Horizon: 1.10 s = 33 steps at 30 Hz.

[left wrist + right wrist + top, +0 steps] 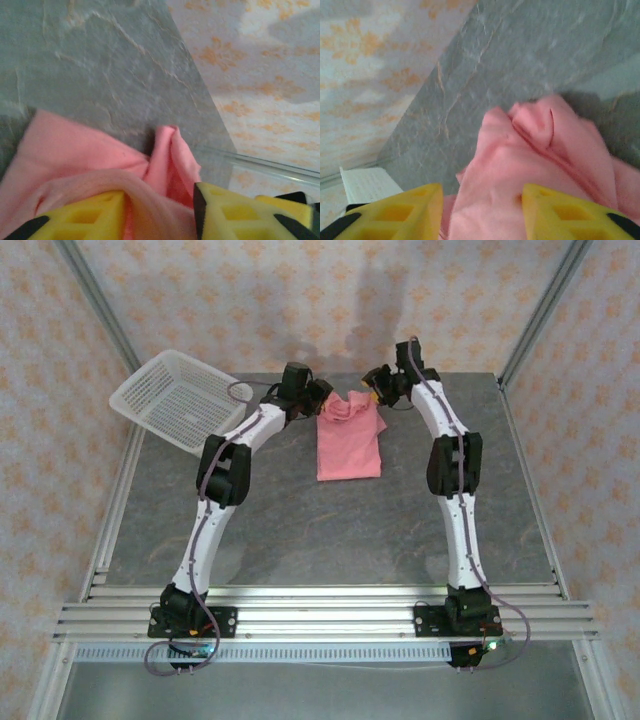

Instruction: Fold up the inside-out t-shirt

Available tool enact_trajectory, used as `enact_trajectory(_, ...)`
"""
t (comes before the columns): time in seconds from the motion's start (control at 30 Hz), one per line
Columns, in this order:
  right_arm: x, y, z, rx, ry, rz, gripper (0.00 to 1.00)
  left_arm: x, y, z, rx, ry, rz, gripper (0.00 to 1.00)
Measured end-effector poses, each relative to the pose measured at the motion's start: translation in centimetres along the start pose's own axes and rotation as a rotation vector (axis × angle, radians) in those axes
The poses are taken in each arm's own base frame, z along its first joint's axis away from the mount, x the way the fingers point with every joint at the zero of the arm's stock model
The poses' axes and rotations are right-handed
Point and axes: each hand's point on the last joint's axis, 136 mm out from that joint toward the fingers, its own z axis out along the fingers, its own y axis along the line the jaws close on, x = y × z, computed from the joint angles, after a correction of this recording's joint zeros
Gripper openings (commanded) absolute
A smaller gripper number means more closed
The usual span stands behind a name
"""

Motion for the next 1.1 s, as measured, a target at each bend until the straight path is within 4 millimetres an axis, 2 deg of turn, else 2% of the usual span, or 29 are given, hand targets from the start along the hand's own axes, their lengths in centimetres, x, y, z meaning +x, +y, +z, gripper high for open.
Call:
enact_trajectory(0.1, -1.5, 0.0, -0.5, -0.006, -0.020, 0.000, 0.53, -1.6, -0.1, 0.6, 0.007, -0.024, -0.023, 0.52)
enact_trajectory(0.23, -2.4, -0.8, -2.3, 0.022, -0.017, -0.033, 0.54, -4.5, -2.2, -0.8, 0.047, -0.069, -0.031, 0.60)
enact_trajectory(0.37, -1.4, -2.8, -4.4, 0.100, 0.033, -0.098, 0.53, -7.7, -3.6, -2.5, 0.082, -0.117, -0.018, 0.61)
enact_trajectory(0.43, 0.2, -3.7, -5.6, 0.137, 0.073, -0.147, 0.45, -8.7, -2.9, -3.3, 0.046, -0.125, 0.001, 0.56)
enact_trajectory(0.5, 2.1, -4.1, -6.4, 0.160, 0.112, -0.200, 0.29, -8.9, -1.9, -4.0, -0.008, -0.115, 0.032, 0.41)
enact_trajectory(0.57, 3.7, -3.8, -6.8, 0.166, 0.143, -0.244, 0.10, -8.4, -1.1, -4.7, -0.063, -0.093, 0.075, 0.28)
enact_trajectory(0.6, 4.5, -3.3, -6.6, 0.156, 0.157, -0.266, 0.05, -7.7, -0.8, -5.1, -0.089, -0.075, 0.094, 0.19)
enact_trajectory(0.63, 5.2, -2.8, -6.3, 0.146, 0.168, -0.278, 0.02, -6.9, -0.6, -5.6, -0.109, -0.057, 0.112, 0.10)
enact_trajectory(0.73, 7.5, -2.1, -5.0, 0.131, 0.209, -0.296, 0.00, -3.8, -0.5, -7.0, -0.143, 0.003, 0.151, 0.00)
enact_trajectory(0.83, 9.4, -1.7, -3.1, 0.117, 0.240, -0.298, 0.00, -1.1, -0.8, -8.0, -0.149, 0.055, 0.179, 0.00)
enact_trajectory(0.93, 10.1, -1.7, -0.7, 0.106, 0.258, -0.283, 0.00, 1.1, -0.7, -8.9, -0.155, 0.096, 0.188, 0.00)
enact_trajectory(1.0, 9.5, -1.5, 0.9, 0.094, 0.246, -0.271, 0.00, 1.7, -0.3, -9.4, -0.163, 0.110, 0.186, 0.00)
enact_trajectory(1.1, 7.4, -0.9, 3.1, 0.064, 0.181, -0.246, 0.00, 2.3, 0.4, -10.0, -0.170, 0.120, 0.183, 0.00)
